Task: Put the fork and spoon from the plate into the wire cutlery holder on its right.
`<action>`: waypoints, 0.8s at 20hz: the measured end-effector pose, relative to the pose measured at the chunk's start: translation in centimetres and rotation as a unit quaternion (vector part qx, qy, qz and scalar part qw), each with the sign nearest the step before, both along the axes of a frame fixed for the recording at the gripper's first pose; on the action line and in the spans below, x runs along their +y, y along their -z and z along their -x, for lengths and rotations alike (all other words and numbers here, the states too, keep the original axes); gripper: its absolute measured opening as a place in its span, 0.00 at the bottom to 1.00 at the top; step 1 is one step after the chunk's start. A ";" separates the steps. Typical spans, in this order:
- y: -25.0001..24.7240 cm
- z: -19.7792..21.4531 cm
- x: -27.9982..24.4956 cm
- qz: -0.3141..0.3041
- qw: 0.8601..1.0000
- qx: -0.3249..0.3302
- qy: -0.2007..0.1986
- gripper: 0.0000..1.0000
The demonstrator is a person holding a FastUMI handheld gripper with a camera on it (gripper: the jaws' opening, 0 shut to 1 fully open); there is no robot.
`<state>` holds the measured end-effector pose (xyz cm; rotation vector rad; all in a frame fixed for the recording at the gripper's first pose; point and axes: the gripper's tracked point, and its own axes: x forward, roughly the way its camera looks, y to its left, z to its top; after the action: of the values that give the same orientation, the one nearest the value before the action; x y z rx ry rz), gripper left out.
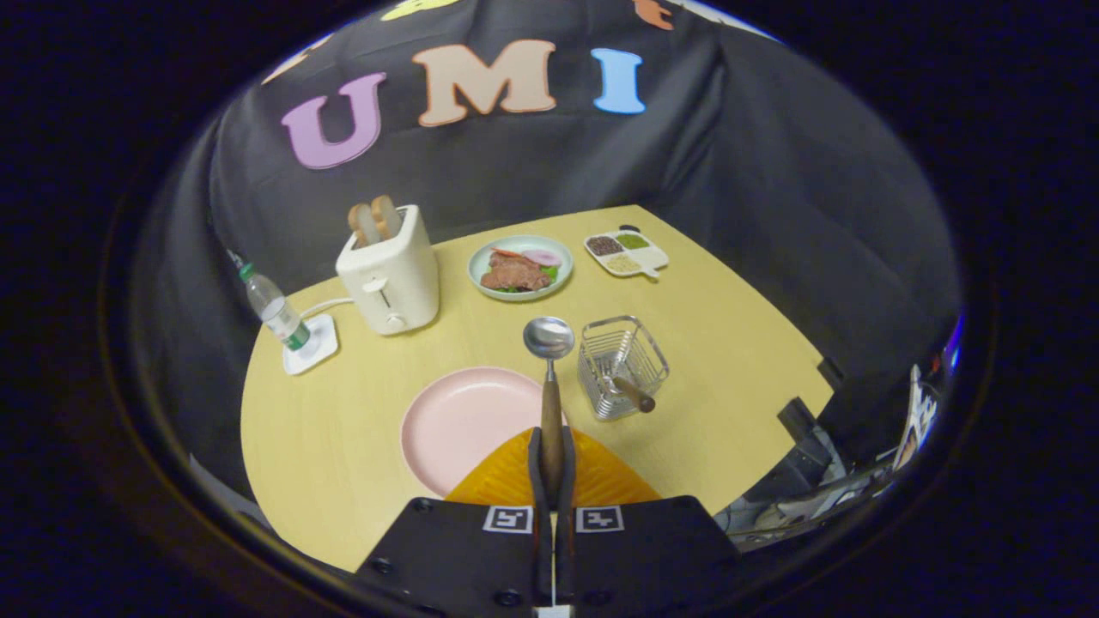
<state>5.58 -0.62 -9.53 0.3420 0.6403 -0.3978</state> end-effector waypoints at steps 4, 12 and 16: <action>1.1 -0.7 -1.9 -0.053 0.996 0.039 0.057 0.04; 3.1 -1.2 -4.0 -0.131 0.977 0.119 0.117 0.04; 3.5 -2.2 -5.4 -0.155 0.971 0.129 0.127 0.05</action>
<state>7.78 -5.98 -13.06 0.6810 0.9206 -0.5943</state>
